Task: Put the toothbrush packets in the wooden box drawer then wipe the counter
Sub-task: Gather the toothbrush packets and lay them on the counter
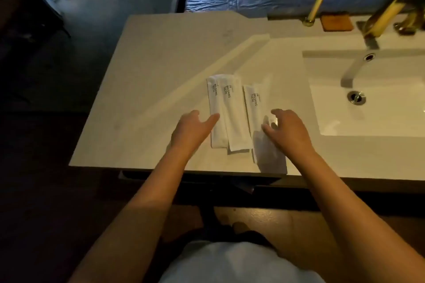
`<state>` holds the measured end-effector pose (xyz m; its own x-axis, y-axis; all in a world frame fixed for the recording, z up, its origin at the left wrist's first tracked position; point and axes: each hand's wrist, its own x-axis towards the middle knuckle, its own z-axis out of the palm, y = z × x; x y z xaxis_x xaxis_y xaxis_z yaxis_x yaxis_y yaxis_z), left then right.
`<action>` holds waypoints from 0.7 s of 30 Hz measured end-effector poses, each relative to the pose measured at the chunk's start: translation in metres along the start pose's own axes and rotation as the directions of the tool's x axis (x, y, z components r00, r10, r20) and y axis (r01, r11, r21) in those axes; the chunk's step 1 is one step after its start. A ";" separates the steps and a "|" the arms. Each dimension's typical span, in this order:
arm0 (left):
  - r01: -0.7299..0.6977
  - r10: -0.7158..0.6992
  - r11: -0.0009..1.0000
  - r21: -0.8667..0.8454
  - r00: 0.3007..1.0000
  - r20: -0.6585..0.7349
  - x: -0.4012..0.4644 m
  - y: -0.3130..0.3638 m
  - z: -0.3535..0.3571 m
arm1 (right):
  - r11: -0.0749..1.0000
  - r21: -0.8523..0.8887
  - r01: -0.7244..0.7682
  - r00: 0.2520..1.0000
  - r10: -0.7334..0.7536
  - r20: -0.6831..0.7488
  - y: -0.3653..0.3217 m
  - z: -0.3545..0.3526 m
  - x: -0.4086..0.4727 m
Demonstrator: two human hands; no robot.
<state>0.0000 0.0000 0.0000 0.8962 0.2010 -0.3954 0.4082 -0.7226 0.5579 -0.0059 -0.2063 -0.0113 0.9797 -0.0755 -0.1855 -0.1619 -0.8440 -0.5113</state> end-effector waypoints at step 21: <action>0.045 -0.044 0.998 -0.034 0.998 0.043 0.035 0.007 0.018 | 0.671 0.673 -0.311 0.934 0.346 0.086 -0.028 0.017 0.028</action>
<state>0.0314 -0.0099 -0.0234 0.8692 0.2034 -0.4506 0.4537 -0.6902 0.5637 0.0244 -0.1759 -0.0167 0.8489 -0.3171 -0.4229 -0.4927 -0.1849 -0.8503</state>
